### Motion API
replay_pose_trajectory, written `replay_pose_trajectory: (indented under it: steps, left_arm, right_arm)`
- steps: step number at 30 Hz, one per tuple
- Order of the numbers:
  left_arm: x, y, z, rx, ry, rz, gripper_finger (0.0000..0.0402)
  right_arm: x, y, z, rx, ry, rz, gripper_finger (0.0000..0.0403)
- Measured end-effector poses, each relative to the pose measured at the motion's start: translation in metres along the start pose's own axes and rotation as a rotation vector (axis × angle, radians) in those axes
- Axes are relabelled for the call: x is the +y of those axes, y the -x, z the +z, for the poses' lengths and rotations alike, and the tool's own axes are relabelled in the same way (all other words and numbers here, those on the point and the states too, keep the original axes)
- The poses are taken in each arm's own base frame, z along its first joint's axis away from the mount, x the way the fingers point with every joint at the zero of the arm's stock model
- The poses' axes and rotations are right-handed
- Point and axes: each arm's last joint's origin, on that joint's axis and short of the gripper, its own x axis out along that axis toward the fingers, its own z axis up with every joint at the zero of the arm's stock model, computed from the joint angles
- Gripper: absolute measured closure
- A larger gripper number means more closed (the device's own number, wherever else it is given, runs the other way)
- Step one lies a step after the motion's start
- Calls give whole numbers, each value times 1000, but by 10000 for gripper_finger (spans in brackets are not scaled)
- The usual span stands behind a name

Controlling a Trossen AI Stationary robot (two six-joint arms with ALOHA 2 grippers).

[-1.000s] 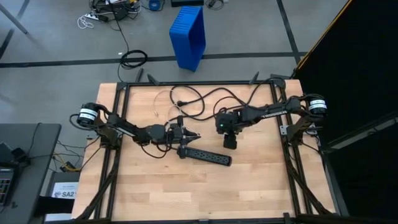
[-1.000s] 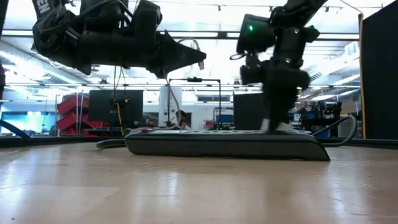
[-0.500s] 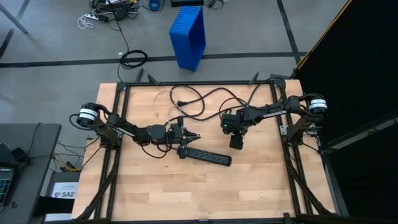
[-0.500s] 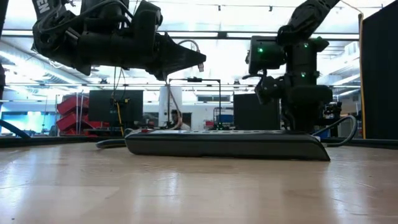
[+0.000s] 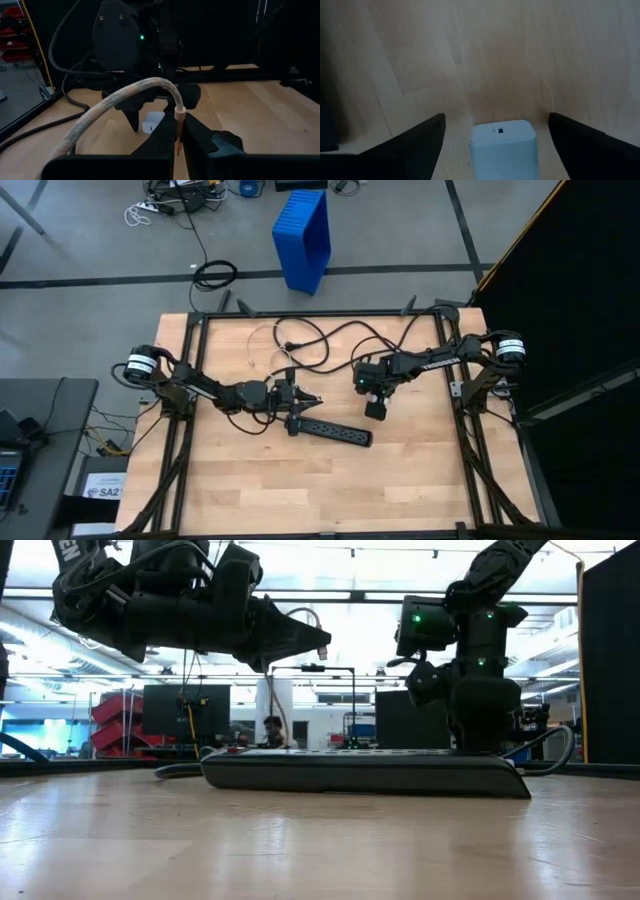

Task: Insert USB
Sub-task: Remove the pink charger cable from the white charger adapter

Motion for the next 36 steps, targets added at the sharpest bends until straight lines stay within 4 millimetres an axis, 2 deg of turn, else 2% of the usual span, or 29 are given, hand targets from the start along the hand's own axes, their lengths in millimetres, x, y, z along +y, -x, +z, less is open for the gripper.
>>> replay_pose_trajectory:
  steps: [4,10,14,20,27,36]
  left_arm:
    - [0,0,-3,28,-5,-1,401]
    - [0,0,-6,65,-11,-1,401]
    - [0,0,-11,109,-12,-2,401]
    - [1,1,-17,179,-1,40,401]
    - [0,2,-19,197,21,41,401]
    - [-2,-1,-13,156,29,32,401]
  right_arm:
    - [6,4,12,-100,16,26,102]
    - [29,19,41,-385,184,100,146]
    - [41,30,54,-515,265,112,181]
    - [48,40,65,-636,292,145,230]
    - [54,53,77,-819,308,202,258]
    - [54,55,80,-856,286,216,294]
